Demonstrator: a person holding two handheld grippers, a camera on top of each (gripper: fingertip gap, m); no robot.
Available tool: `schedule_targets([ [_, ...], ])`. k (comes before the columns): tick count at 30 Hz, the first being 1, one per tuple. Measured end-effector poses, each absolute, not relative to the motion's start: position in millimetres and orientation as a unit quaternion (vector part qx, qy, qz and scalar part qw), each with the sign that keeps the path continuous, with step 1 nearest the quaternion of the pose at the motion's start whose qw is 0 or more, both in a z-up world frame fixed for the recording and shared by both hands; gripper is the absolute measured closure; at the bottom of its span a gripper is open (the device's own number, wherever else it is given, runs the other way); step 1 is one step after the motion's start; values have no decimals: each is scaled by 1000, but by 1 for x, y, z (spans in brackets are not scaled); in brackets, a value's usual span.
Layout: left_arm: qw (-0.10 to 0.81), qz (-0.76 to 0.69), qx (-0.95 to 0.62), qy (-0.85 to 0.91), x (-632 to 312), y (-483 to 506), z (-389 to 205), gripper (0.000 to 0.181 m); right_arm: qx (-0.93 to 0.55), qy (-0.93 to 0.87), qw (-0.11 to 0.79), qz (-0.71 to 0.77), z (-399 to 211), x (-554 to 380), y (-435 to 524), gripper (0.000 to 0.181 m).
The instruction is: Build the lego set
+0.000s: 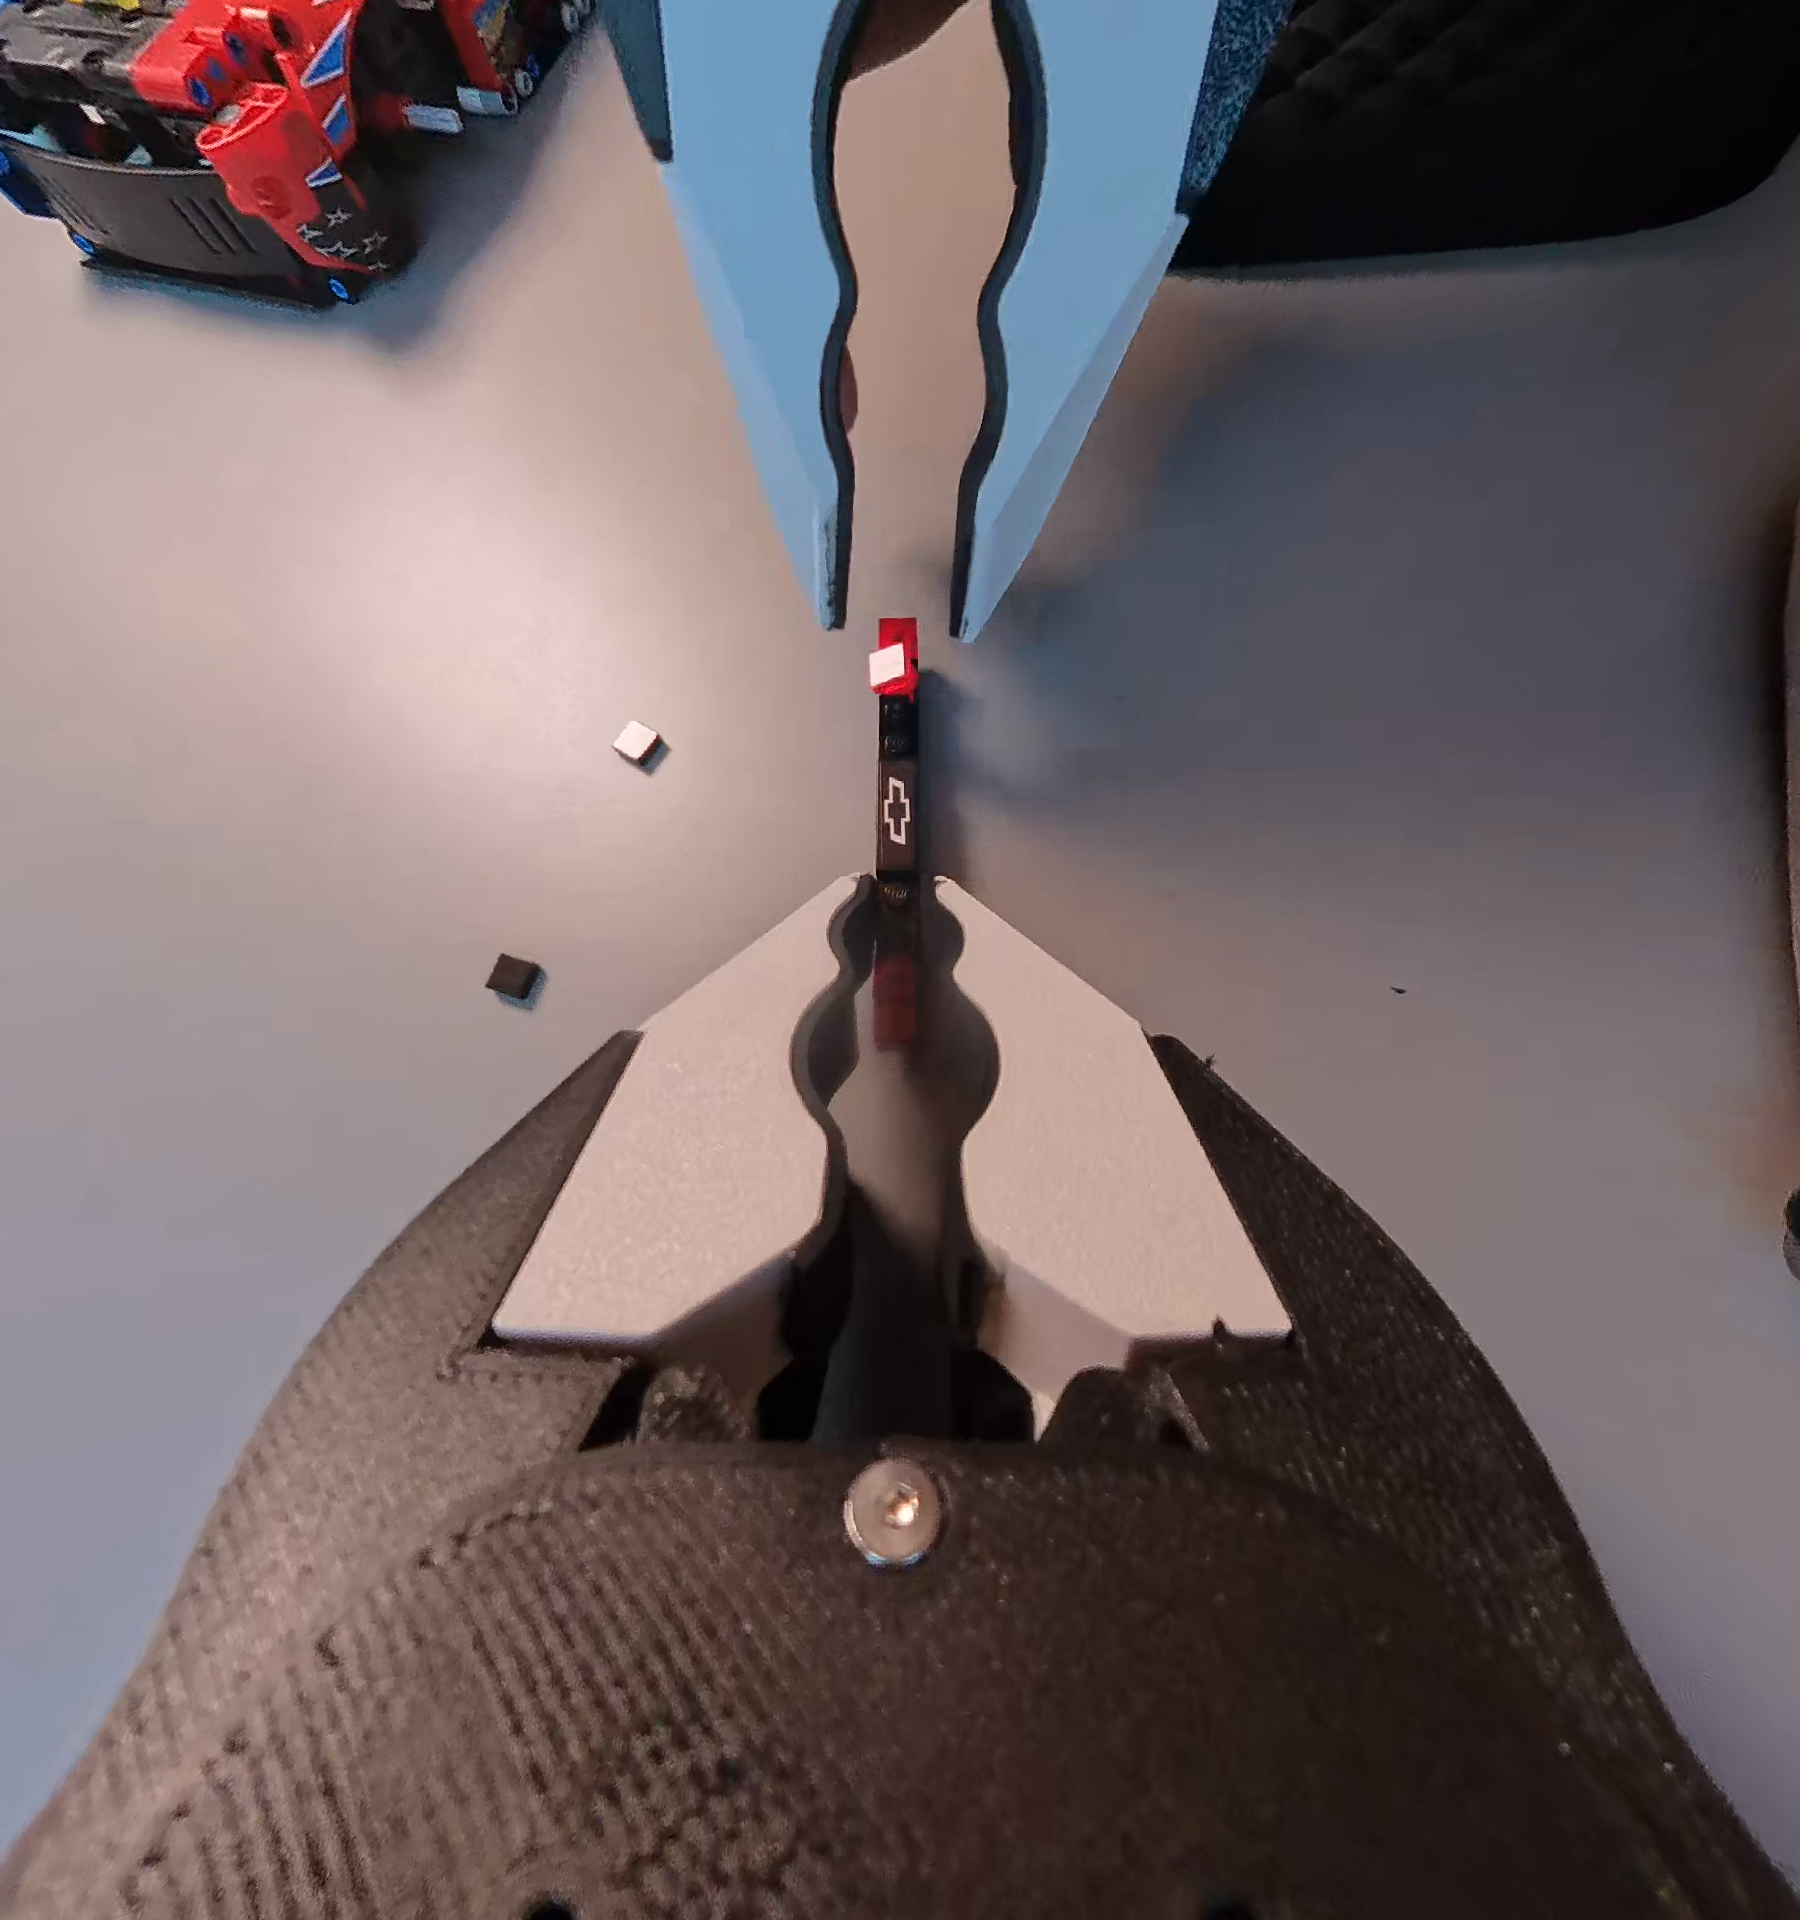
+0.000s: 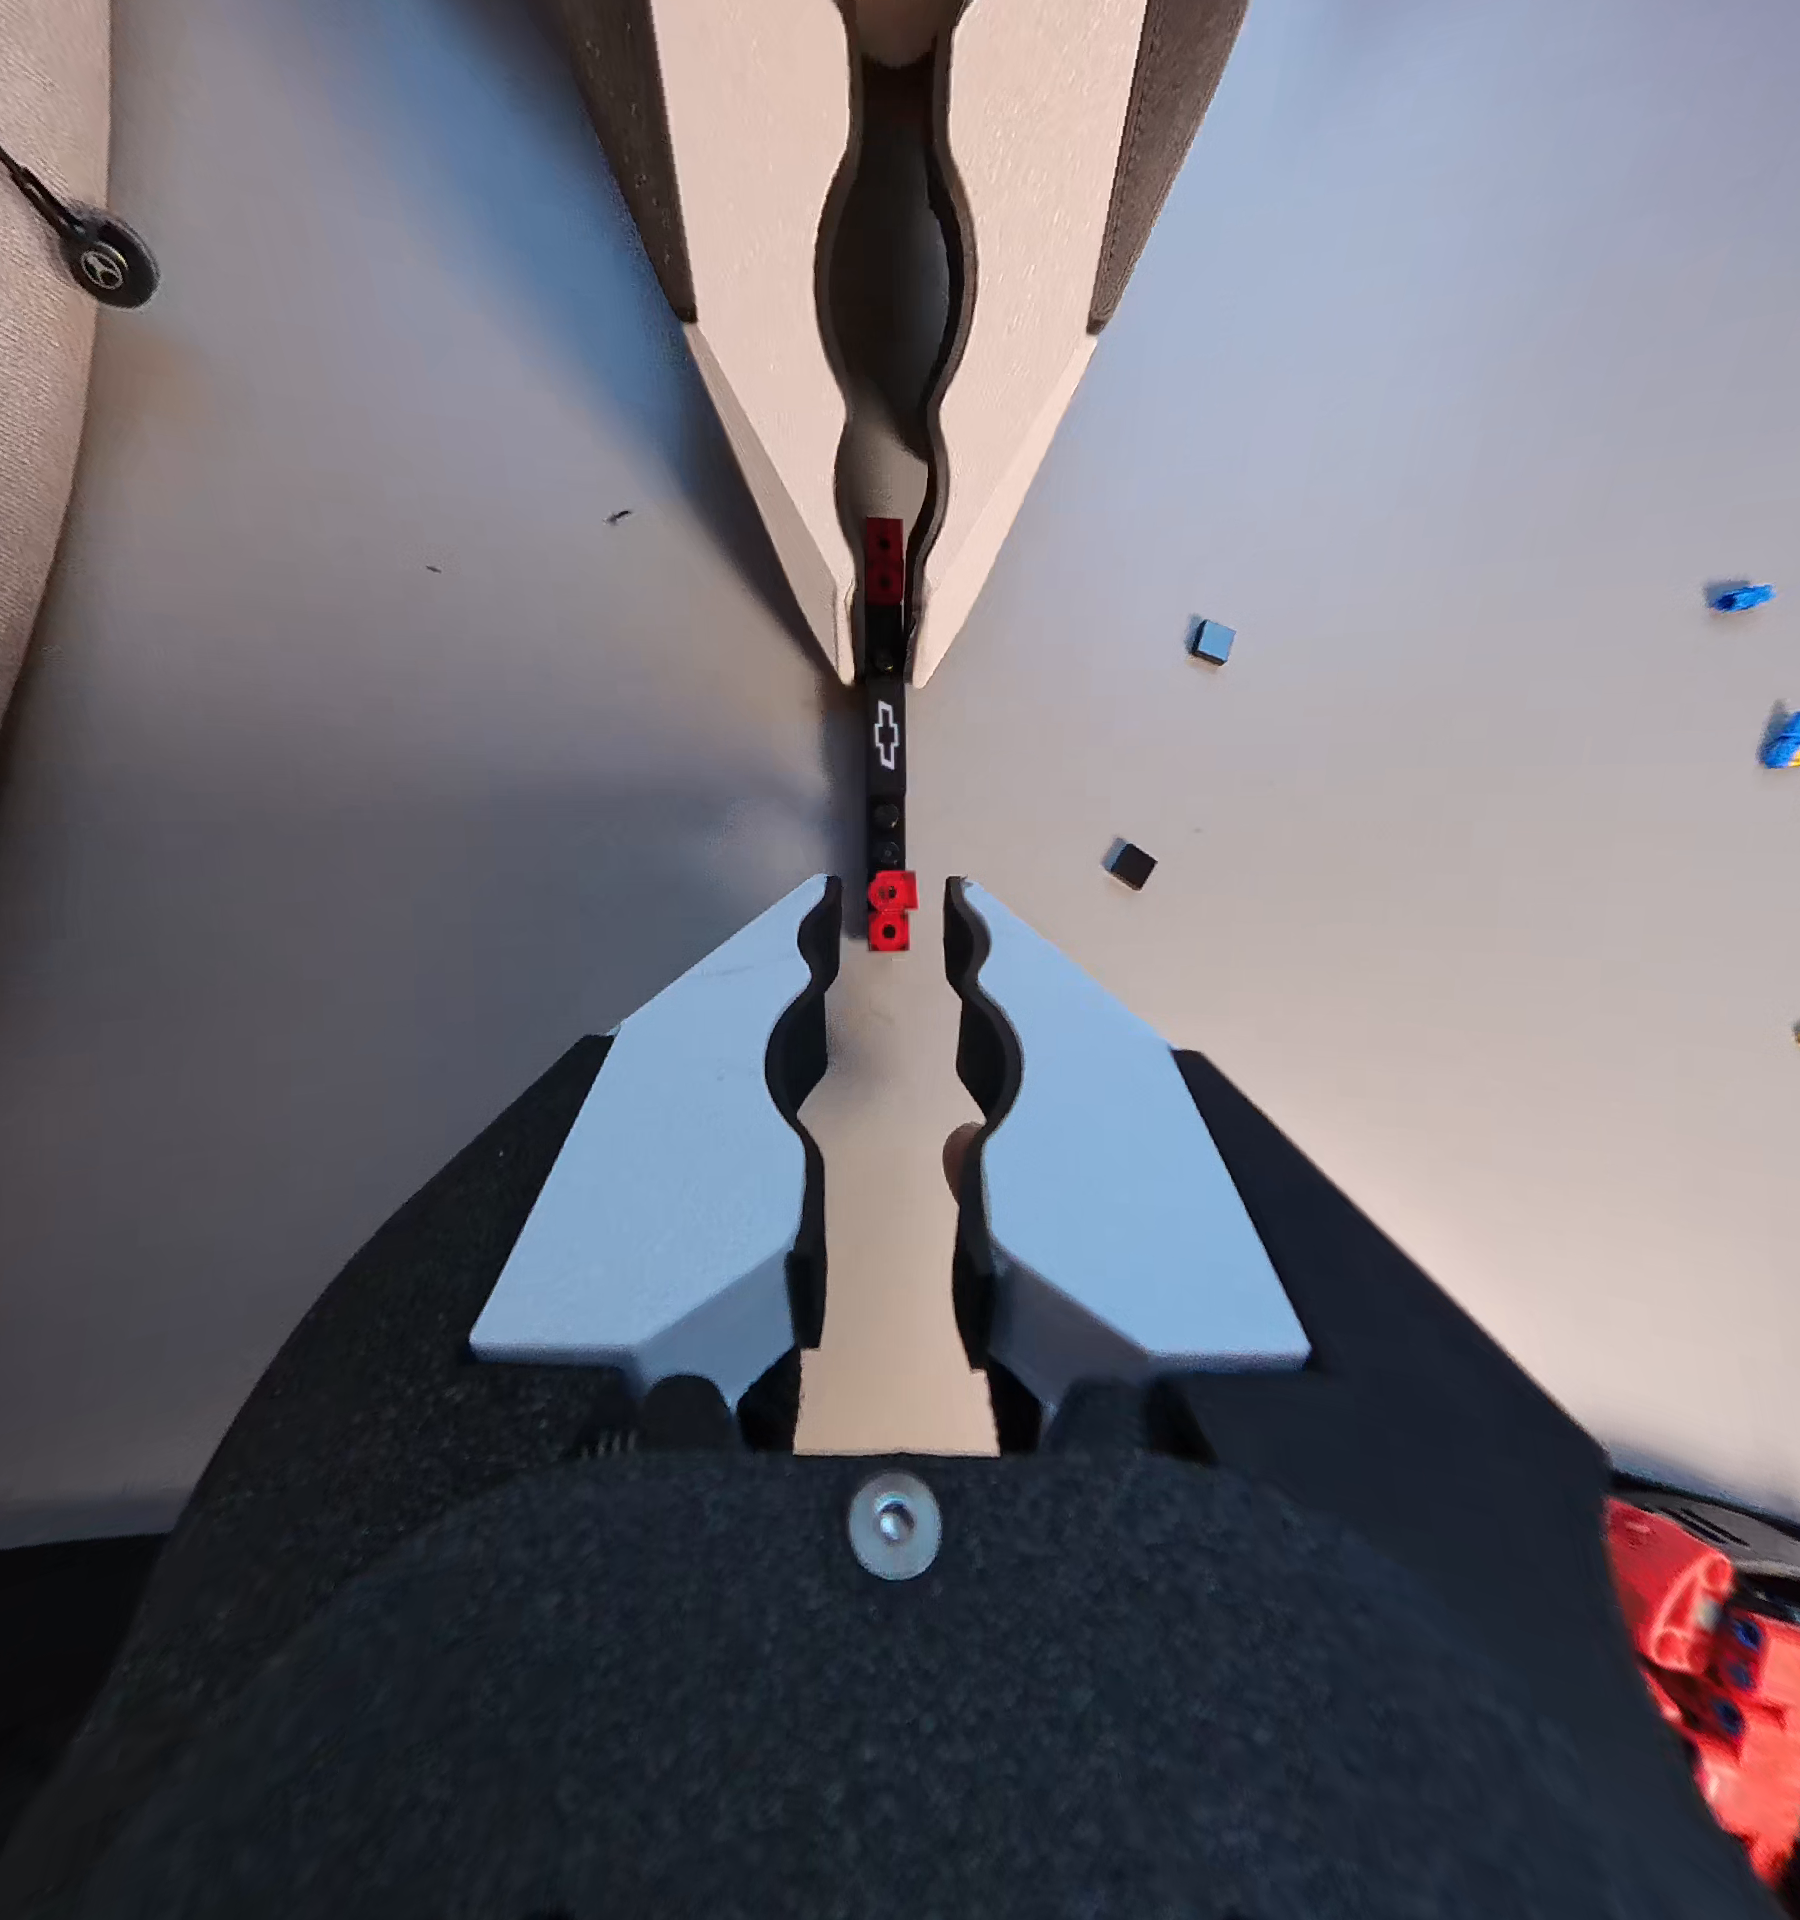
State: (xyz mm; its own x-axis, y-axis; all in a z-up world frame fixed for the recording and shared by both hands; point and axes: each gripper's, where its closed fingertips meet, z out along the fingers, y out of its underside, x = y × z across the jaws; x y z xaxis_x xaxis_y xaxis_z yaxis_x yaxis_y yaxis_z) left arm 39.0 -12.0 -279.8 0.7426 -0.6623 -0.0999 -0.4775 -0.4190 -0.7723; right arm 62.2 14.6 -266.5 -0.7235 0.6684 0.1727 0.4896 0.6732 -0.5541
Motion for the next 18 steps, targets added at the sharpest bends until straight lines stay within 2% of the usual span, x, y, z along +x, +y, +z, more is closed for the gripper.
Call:
schedule_targets([
  [10, 427, -90, -834, 337, 9, 0, -234, 176, -227, -858, 429, 170, -222, 31, 28, 147],
  [14, 416, -70, -841, 339, -3, 3, -205, 176, -191, -844, 486, 122, -202, 17, 31, 141],
  [18, 404, -52, -851, 331, -12, 4, -182, 176, -178, -826, 527, 90, -181, 6, 34, 147],
])
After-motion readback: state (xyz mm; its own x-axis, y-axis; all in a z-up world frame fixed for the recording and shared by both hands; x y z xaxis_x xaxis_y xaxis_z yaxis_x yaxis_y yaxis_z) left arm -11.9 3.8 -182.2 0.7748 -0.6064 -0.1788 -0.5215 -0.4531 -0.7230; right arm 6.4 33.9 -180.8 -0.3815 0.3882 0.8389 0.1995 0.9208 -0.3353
